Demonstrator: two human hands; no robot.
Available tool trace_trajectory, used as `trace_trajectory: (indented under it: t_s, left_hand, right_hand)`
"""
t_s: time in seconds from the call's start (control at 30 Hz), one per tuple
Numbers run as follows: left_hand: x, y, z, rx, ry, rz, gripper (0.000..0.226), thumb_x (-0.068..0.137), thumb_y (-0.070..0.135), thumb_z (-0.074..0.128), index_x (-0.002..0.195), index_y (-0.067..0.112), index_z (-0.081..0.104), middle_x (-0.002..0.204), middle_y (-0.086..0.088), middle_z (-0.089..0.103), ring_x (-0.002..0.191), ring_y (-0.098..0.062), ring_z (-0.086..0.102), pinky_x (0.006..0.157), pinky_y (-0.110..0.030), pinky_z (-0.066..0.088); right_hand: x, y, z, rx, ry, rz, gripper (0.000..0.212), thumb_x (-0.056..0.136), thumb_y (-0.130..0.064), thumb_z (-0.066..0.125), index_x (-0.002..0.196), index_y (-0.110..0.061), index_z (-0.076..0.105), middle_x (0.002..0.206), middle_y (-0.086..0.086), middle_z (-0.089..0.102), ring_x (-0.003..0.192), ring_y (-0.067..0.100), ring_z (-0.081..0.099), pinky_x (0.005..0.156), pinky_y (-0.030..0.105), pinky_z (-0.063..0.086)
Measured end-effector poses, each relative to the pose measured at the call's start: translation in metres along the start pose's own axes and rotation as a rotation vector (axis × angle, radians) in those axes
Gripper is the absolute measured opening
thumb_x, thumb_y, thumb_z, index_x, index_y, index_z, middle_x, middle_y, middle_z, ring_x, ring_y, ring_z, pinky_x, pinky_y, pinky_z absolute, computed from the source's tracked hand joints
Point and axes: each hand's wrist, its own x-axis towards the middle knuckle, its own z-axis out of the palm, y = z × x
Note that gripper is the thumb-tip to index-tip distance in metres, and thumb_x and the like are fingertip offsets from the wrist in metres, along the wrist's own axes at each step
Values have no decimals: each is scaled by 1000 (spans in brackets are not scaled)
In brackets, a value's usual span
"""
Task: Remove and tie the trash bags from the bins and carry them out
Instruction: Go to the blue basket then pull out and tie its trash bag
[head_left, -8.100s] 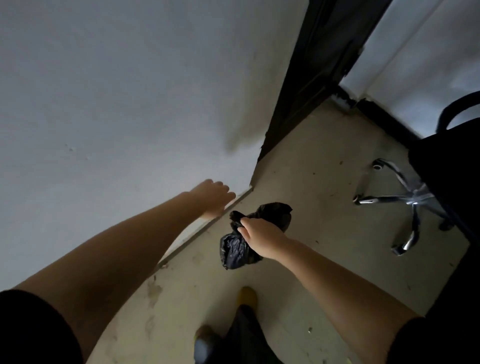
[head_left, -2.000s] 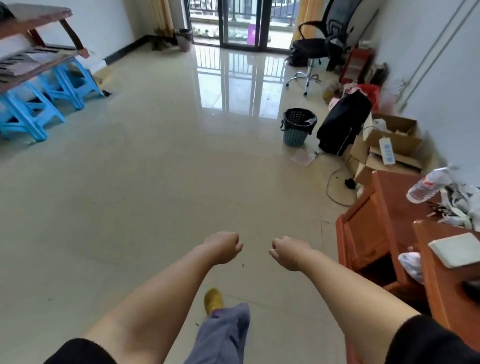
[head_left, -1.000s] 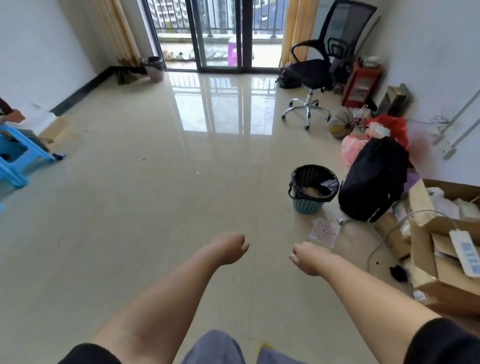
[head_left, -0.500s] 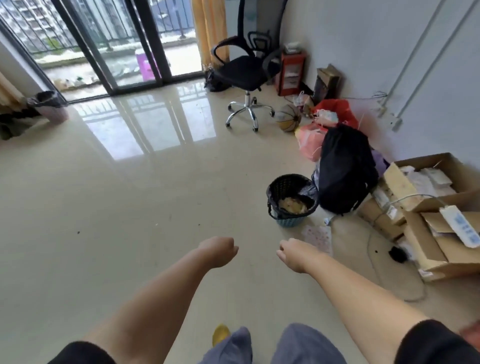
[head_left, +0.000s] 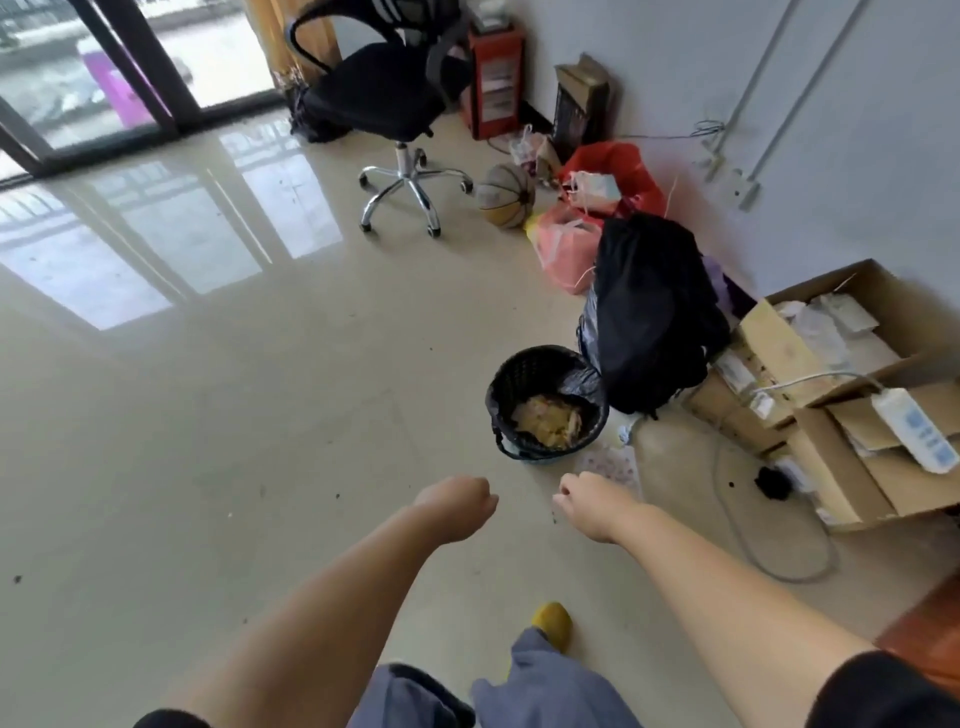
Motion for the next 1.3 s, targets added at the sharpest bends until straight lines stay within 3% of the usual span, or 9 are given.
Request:
trace_trajectory:
  t_s: [0.33,0.47,0.57,0.67,0.77,0.9,0.97,1.17,1.3]
  left_hand:
    - [240,-62,91,-133,-46,34,39,99,39,32,126,15,49,117,-10,62,106,-29,58,85,-33,45]
    - [342,-77,138,-467,47,-45,42,97,37,40,132,13,39,117,-14,62,105,-30,61,87,-37,48]
    - [415,-79,163,-808,129,-74,45,94,41,44,128,12,42,117,-16,60,107,-31,61,86,-40,52]
    - [467,-81,177,-1181,152,-56,40,93,40,45,122,12,45,115,-11,62,92,-25,67,70,-34,56]
    - [487,-89,180,-1332,233,-7,25,93,24,45,113,9,49,109,-12,65,81,-25,69,72,-37,60]
    - [477,-125,150,-1492,268,-64,9,93,10,43,96,4,50,84,-12,62,62,-23,65,52,-28,58]
    - [469,-158,136,-1448,333,-100,8,91,9,44,92,5,52,82,-11,62,63,-21,65,51,-28,57]
    - [449,-261,123,-1335,513,-212,16,95,13,41,88,6,54,73,-8,62,50,-18,64,39,-26,54]
    - [436,-312,122,-1192,600,-298,20,94,17,41,99,5,57,74,-7,61,58,-21,61,40,-26,54]
  right_hand:
    - [224,69,90,242,150,247,30,100,-33,29,99,-8,46,105,15,58,89,29,56,74,38,44]
    - [303,107,141,439,276,526,51,102,-38,22,118,2,51,110,19,62,93,32,59,72,33,44]
    - [356,137,165,703,453,652,63,100,-46,18,124,3,50,120,23,60,104,36,59,90,37,47]
    - [401,151,168,885,648,696,53,101,-36,27,134,3,41,137,23,47,124,38,47,99,38,38]
    - [428,147,157,1010,795,687,41,96,-19,37,126,7,45,126,26,54,113,38,53,84,35,41]
    - [444,109,145,1304,657,462,30,95,-16,40,116,3,50,77,13,60,52,28,64,46,29,51]
    - [450,82,151,1342,533,397,22,94,-16,41,107,-2,51,70,10,63,43,20,64,46,26,51]
    - [466,33,155,1139,289,184,33,92,-45,48,99,-12,52,88,7,69,64,22,69,59,28,53]
    - [481,19,150,1309,250,67,30,95,-40,48,95,-12,56,84,8,65,74,24,67,68,37,57]
